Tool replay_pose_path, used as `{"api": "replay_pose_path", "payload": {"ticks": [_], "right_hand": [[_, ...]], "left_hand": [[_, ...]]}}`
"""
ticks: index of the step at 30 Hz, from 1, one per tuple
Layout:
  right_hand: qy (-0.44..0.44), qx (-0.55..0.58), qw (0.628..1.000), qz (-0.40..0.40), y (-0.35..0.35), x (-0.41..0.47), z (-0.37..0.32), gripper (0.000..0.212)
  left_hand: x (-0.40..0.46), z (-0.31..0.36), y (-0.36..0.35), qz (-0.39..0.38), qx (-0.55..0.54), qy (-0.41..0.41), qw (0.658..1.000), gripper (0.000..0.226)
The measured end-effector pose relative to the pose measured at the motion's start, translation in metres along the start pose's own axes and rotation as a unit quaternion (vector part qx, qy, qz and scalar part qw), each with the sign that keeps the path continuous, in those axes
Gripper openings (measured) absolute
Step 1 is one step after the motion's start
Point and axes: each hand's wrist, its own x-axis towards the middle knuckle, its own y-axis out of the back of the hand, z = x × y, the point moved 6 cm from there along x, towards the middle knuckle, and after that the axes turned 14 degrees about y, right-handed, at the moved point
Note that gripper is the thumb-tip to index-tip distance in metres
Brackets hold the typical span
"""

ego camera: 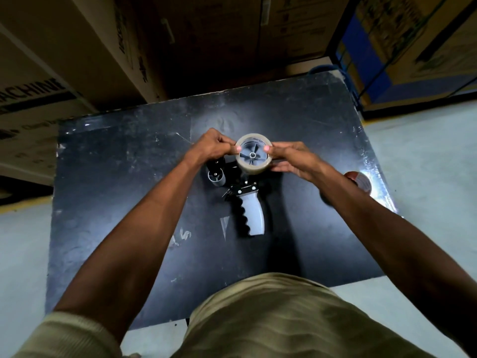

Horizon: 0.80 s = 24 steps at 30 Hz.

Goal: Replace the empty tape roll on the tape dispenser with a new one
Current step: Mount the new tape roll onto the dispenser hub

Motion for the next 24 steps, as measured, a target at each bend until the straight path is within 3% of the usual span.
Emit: {"api": "replay_pose_path", "payload": {"ticks": [7, 24], "right_hand": [[0.001, 0.035, 0.998, 0.054, 0.004, -0.004, 0.017, 0.043], [-0.012, 0.025, 0.999, 0.025, -0.009, -0.004, 0.005, 0.038]], "left_hand": [[0.002, 0.011, 0.000, -0.013, 0.016, -0.034, 0.999, 0.033], [0.012, 0.000, 0.003, -0.034, 0.008, -0.035, 0.999, 0.037]]}}
